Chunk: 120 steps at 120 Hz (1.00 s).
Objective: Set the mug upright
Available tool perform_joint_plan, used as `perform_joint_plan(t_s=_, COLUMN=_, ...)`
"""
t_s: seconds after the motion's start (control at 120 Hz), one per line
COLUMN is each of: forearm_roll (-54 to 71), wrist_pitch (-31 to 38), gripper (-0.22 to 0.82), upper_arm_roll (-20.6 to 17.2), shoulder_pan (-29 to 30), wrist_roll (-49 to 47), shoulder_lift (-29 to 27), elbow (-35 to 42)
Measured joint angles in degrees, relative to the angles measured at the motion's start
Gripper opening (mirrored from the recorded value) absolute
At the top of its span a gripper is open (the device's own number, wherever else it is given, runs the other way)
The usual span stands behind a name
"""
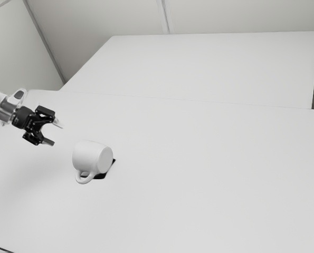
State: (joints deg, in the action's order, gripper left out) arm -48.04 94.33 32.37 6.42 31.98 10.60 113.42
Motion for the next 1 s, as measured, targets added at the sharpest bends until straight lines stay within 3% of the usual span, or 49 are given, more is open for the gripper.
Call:
perform_joint_plan(t_s=0.433, forearm_roll=-16.2, wrist_pitch=-3.0, gripper=0.60, upper_arm_roll=1.0, shoulder_pan=1.7, wrist_roll=19.3, shoulder_lift=6.3, elbow=6.6)
perform_joint_plan(t_s=1.0, forearm_roll=-22.4, wrist_pitch=-3.4, gripper=0.60, upper_arm_roll=-2.8, shoulder_pan=1.4, wrist_roll=30.4, shoulder_lift=7.6, elbow=9.9)
